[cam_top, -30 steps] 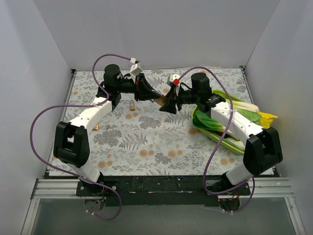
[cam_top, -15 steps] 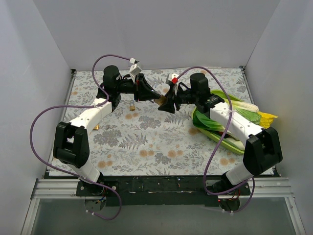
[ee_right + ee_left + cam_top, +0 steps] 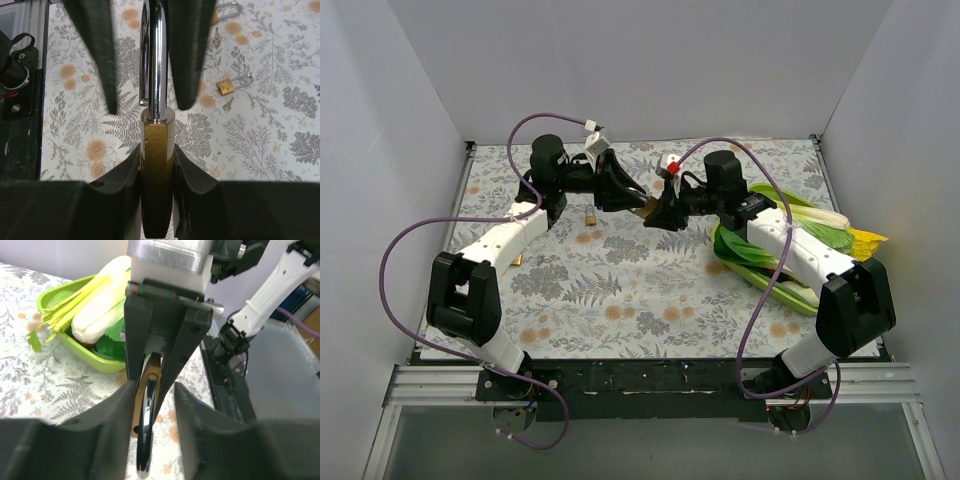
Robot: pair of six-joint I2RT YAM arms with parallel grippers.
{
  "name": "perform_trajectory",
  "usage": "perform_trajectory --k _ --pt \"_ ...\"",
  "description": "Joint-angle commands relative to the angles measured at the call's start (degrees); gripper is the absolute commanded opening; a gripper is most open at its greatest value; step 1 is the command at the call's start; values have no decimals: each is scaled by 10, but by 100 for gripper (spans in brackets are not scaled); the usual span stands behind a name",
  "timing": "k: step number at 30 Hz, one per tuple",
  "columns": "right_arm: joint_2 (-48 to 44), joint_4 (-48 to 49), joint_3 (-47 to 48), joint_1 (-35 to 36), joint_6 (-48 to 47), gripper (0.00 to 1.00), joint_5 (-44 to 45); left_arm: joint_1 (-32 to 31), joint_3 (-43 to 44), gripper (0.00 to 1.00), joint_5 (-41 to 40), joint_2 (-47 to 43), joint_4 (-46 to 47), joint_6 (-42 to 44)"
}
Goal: Lock with the key
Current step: Lock the lock.
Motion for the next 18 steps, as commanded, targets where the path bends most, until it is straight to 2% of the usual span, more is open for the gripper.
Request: perform_trajectory --k 1,2,4,7,9,11,15,18 --pt "-6 -25 38 -1 -10 1 -25 6 41 46 -4 -55 -142 146" --pt "-6 -34 43 -2 -12 1 -30 12 48 55 0 -56 -172 179" --pt "-8 -55 46 -4 -13 1 -42 29 62 60 3 -57 -278 274" --pt "-15 -83 50 -6 -25 1 -61 50 81 61 5 -61 -406 371" --pt "-16 -92 53 -5 -32 1 -69 53 94 60 1 -64 -500 472" --pt "-16 -114 58 -5 -46 1 -76 52 99 60 1 -65 -548 534" --pt "-11 -137 71 -5 -69 1 -81 52 106 56 2 -58 -606 575" --pt "-11 -138 75 -5 -80 1 -81 51 112 51 8 -52 -618 575"
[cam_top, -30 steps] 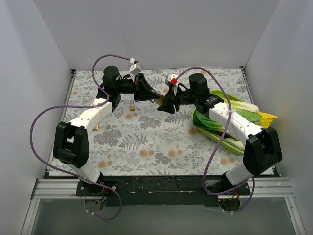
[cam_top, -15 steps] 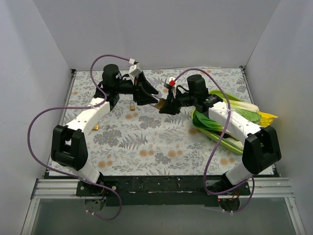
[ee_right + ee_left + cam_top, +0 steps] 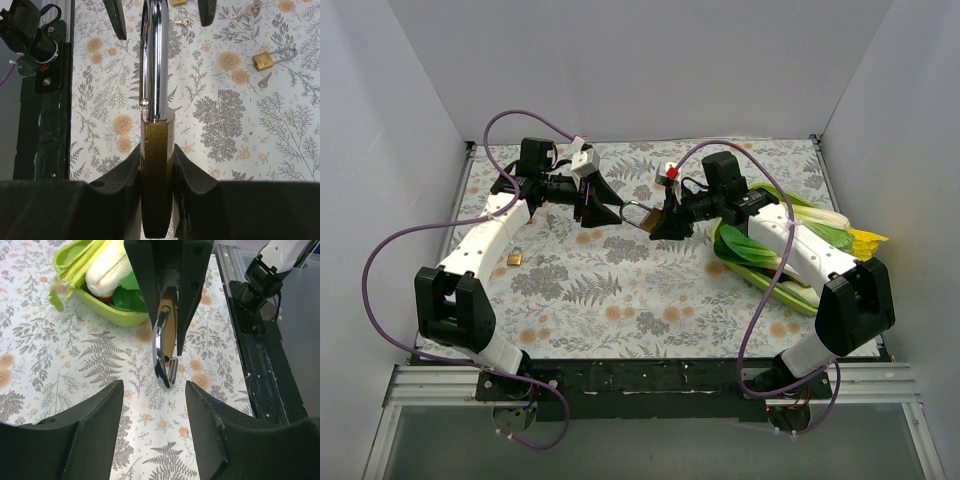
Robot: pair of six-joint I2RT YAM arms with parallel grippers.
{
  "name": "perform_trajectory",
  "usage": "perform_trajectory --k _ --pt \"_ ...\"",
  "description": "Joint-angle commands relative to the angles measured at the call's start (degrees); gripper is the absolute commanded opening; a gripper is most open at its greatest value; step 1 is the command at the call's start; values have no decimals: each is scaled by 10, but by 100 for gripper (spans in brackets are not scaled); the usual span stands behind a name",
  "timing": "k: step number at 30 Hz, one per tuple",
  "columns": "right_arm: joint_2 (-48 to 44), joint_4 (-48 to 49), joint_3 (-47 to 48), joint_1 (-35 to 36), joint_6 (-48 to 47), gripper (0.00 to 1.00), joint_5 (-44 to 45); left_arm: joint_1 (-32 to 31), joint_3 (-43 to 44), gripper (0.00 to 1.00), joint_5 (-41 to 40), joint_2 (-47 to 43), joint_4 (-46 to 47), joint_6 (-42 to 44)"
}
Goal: Lock with the key
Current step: Lock the lock.
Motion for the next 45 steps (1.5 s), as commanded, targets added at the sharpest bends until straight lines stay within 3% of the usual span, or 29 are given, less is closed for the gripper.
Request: perform_trajectory --k 1,4,8,10,18,22,28,30,32,36,39,41,45 --pt "-16 16 49 -2 -29 1 -40 -4 29 46 12 -8 -84 68" --pt "-13 7 57 -1 -38 1 -44 -11 31 39 18 -4 -88 67" --pt "-10 -19 67 7 -73 1 -49 -20 28 18 24 -2 -90 64" --pt "-10 -30 68 8 -81 1 -51 -21 28 13 23 -2 -90 64" --pt "-9 -54 73 10 -105 1 -53 -21 23 8 13 -3 -85 64" --pt "-6 -53 77 11 -106 1 -56 -21 21 0 20 -2 -72 53" --pt "0 -31 82 18 -92 1 -55 -36 13 0 21 -2 -70 53" --pt "4 -29 86 20 -89 1 -56 -38 12 14 25 -2 -70 38" --pt "9 -29 90 20 -91 1 -57 -38 13 17 27 0 -69 28" --pt "7 -31 89 20 -97 1 -55 -38 9 13 21 -2 -67 28" --pt "4 -29 85 20 -99 1 -55 -38 2 1 18 -4 -65 30" --pt "2 -30 84 20 -100 1 -53 -38 1 0 18 -5 -65 29" --pt "-3 -32 79 20 -102 1 -52 -37 -1 16 10 -6 -74 36"
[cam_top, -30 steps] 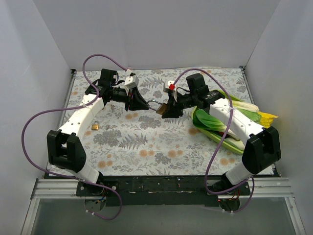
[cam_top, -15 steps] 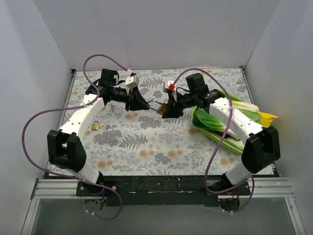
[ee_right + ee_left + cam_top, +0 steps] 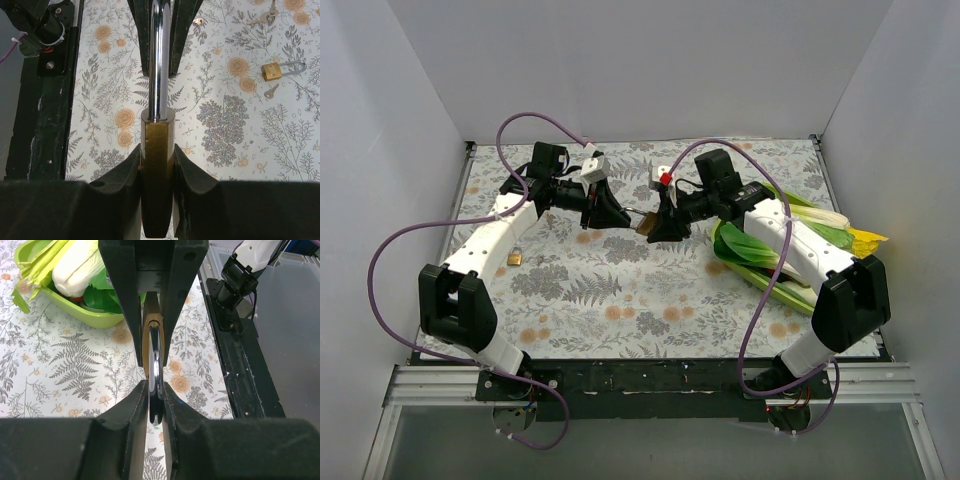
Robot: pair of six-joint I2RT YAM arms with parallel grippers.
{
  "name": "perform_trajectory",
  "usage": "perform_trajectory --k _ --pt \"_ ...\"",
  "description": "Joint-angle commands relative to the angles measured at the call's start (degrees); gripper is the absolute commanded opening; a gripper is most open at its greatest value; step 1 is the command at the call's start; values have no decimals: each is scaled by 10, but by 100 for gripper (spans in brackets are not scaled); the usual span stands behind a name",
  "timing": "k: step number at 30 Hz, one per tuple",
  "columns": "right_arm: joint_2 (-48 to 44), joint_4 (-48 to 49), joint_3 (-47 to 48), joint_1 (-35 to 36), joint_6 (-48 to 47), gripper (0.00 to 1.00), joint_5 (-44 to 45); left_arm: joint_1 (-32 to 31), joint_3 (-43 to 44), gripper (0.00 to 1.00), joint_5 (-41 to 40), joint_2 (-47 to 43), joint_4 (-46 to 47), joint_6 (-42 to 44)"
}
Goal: Lock with the key
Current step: Lock the lock.
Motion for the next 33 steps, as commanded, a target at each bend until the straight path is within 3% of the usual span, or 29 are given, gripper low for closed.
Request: perform_trajectory --k 1,7,15,17,18,19,33 --pt "-21 45 30 1 -10 1 -39 0 -7 20 -6 -13 -11 11" --pt "-28 46 23 1 -11 1 -38 1 1 22 -12 -7 -41 46" --pt "-33 39 13 0 -20 1 -38 1 2 16 -16 -14 -35 39" --pt "-33 39 13 1 -20 1 -38 2 3 12 -17 -14 -32 37" --pt "-33 38 13 1 -19 1 -38 2 2 2 -17 -14 -31 37" --pt "-31 42 15 1 -19 1 -38 2 3 0 -17 -14 -31 37" --pt "0 172 40 29 65 1 -62 -24 -29 0 -12 14 20 18"
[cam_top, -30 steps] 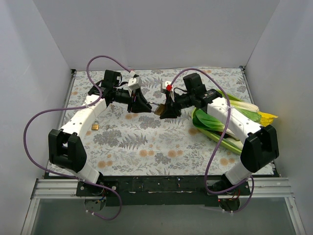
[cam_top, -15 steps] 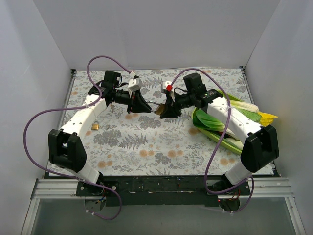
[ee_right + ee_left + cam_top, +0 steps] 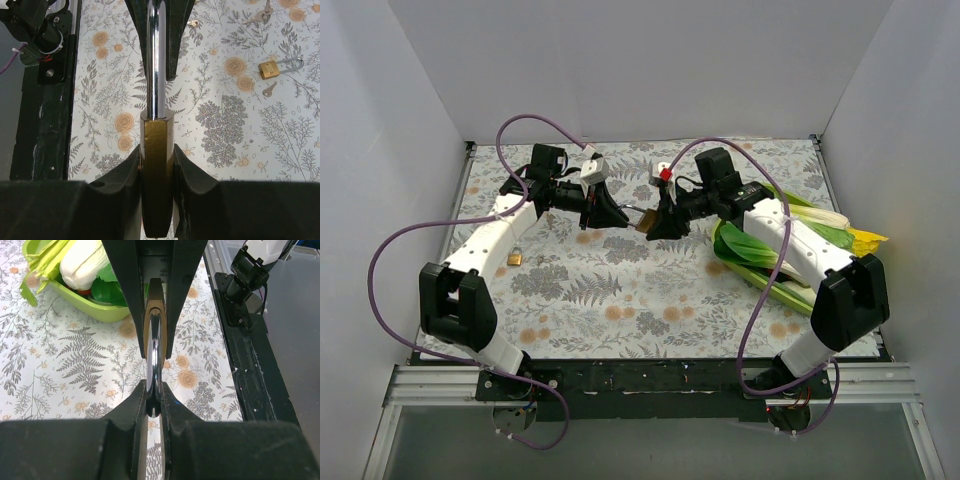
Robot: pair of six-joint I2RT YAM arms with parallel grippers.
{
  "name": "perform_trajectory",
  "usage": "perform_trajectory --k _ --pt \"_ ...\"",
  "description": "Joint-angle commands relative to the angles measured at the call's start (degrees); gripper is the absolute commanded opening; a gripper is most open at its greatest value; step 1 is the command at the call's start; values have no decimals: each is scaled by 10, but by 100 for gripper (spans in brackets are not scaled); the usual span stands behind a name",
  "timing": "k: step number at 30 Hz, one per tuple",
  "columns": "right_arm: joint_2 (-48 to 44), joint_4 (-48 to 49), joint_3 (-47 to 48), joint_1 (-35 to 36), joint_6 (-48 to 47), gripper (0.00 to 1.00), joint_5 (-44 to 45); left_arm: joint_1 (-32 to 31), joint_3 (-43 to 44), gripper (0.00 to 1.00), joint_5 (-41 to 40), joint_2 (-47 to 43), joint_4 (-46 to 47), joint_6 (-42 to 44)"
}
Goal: Lock with the key
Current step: Lock the lock.
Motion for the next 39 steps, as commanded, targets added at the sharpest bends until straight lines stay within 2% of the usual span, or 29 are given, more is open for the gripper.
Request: perform_trajectory --k 1,7,13,22,30,35,39 --pt "4 157 46 31 36 1 -65 -32 -20 0 3 13 18 3" --pt "27 196 67 53 49 1 -85 -61 -30 0 18 32 41 11" --pt "41 293 74 64 100 1 -83 -85 -27 0 26 54 56 10" --pt "70 371 115 80 149 1 -96 -108 -38 0 34 71 73 8" --pt "63 454 81 97 207 1 -97 -113 -66 0 36 62 144 -62" --pt "54 417 81 100 178 1 -101 -114 -70 0 33 53 146 -71" --pt "39 341 70 89 120 1 -101 -102 -64 0 26 51 106 -45"
